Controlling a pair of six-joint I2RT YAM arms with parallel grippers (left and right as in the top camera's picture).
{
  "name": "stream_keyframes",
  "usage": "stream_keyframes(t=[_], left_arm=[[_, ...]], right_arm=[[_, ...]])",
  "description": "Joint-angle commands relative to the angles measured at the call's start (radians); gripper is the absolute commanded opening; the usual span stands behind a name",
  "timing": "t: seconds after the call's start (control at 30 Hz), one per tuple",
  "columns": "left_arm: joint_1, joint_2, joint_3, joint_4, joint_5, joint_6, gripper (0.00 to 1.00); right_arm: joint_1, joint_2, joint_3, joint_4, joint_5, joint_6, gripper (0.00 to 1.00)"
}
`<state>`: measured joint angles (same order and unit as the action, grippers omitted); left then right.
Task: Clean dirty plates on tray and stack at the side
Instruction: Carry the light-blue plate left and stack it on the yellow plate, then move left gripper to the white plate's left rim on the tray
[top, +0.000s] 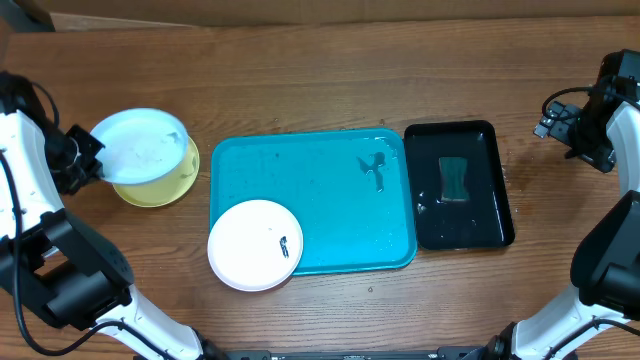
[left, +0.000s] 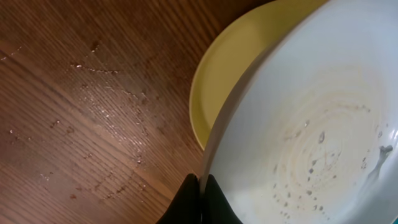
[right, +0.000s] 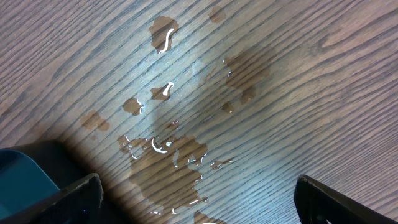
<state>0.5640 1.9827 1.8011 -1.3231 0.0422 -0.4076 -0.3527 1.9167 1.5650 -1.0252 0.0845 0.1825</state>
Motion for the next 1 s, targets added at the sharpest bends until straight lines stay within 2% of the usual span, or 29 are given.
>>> stream_keyframes(t=[0.0,0.1,0.3,0.37,0.4,0.43,0.5,0.53,0.57,0.67,0.73,0.83,0.93,0.97], left_arm=[[-0.011,-0.004,-0.05,0.026,-0.075,-0.029,0.04],[-0.018,-0.004,-0.111,0.1,-0.096,-0.038,0.04],[-0.037,-0.004,-0.195,0.212,-0.048,-0.036,0.04],[-0.047,-0.004,-0.208,0.238,-0.049,-0.025,0.08],[-0.049,-0.004,-0.212,0.251,-0.048,-0.017,0.13],[-0.051,-0.004,-0.214,0.257,-0.048,-0.018,0.22],[-0.054,-0.004,-0.215,0.264,-0.042,-0.018,0.62],[-0.055,-0.004,-0.215,0.263,-0.024,-0.017,0.7],[-0.054,-0.004,-0.215,0.256,0.016,-0.011,0.73],[-0.054,-0.004,-0.214,0.218,0.169,0.043,0.76],[-0.055,-0.005,-0.214,0.15,0.24,0.076,0.72],[-0.076,-0.016,-0.214,-0.014,0.273,0.142,0.68],[-0.119,-0.058,-0.217,-0.074,0.262,0.188,0.58],[-0.136,-0.079,-0.219,-0.074,0.262,0.188,0.58]], right_arm=[[0.0,-0.018,0.008,0.003,0.0,0.004,1.0],[0.0,-0.018,0.008,0.003,0.0,0.004,1.0],[0.0,-0.018,0.008,0.003,0.0,0.004,1.0],[0.0,-0.018,0.008,0.003,0.0,0.004,1.0],[0.0,-0.018,0.008,0.003,0.0,0.004,1.0],[0.0,-0.018,0.008,0.003,0.0,0.004,1.0],[0.0,-0.018,0.008,0.003,0.0,0.004,1.0],[0.0,-0.018,0.008,0.003,0.0,0.004,1.0],[0.0,-0.018,0.008,0.003,0.0,0.004,1.0],[0.0,-0.018,0.008,0.003,0.0,0.004,1.0],[0.0,-0.018,0.008,0.003,0.0,0.004,1.0],[0.0,-0.018,0.008,0.003,0.0,0.004,1.0],[0.0,-0.018,0.008,0.003,0.0,0.004,1.0],[0.0,-0.018,0.008,0.003,0.0,0.004,1.0]])
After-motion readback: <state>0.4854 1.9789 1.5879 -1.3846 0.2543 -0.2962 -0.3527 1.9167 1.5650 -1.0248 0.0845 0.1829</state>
